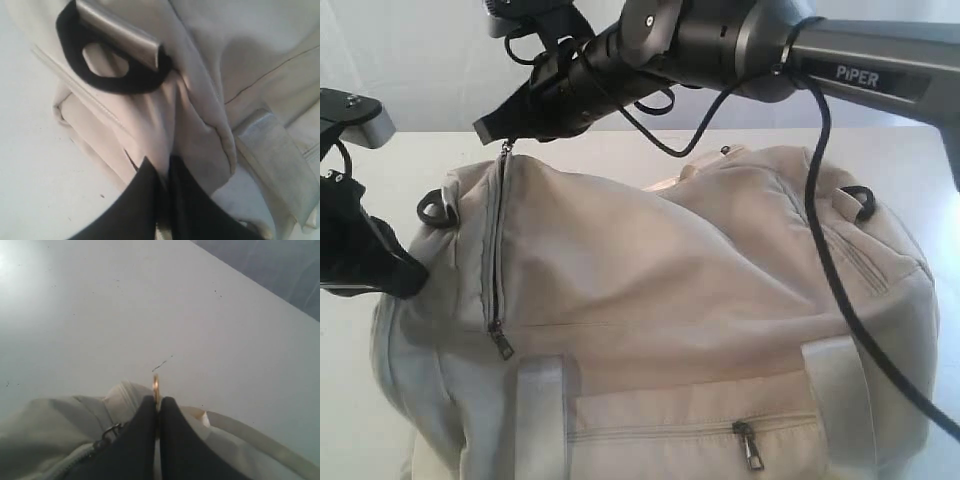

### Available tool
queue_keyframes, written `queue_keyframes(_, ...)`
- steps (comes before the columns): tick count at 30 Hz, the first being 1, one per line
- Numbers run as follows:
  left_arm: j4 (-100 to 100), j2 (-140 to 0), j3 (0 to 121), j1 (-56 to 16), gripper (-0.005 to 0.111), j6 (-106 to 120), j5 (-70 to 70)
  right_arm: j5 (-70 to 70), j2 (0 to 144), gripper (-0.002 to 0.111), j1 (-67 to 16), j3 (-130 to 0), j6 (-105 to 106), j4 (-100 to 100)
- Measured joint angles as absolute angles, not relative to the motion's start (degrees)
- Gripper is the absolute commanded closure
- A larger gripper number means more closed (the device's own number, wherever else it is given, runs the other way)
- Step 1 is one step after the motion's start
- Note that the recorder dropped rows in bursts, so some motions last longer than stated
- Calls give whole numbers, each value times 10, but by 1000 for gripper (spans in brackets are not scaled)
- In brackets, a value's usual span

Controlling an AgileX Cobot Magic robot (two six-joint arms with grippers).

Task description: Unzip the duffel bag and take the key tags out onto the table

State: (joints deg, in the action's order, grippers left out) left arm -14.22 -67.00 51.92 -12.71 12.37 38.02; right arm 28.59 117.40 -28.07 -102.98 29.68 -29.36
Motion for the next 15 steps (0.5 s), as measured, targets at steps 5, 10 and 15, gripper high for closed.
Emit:
queue_keyframes(5, -114, -670, 519, -127, 106, 94, 370, 307, 1175, 108, -255, -1033, 253, -297)
queue_keyframes(10, -80, -670, 519, -127, 106, 66, 372, 359, 1175, 108, -232, -1033, 231, -301)
queue_keyframes(15, 3, -670, 519, -127, 106, 14, 400, 405, 1175, 108, -228, -1033, 229, -309)
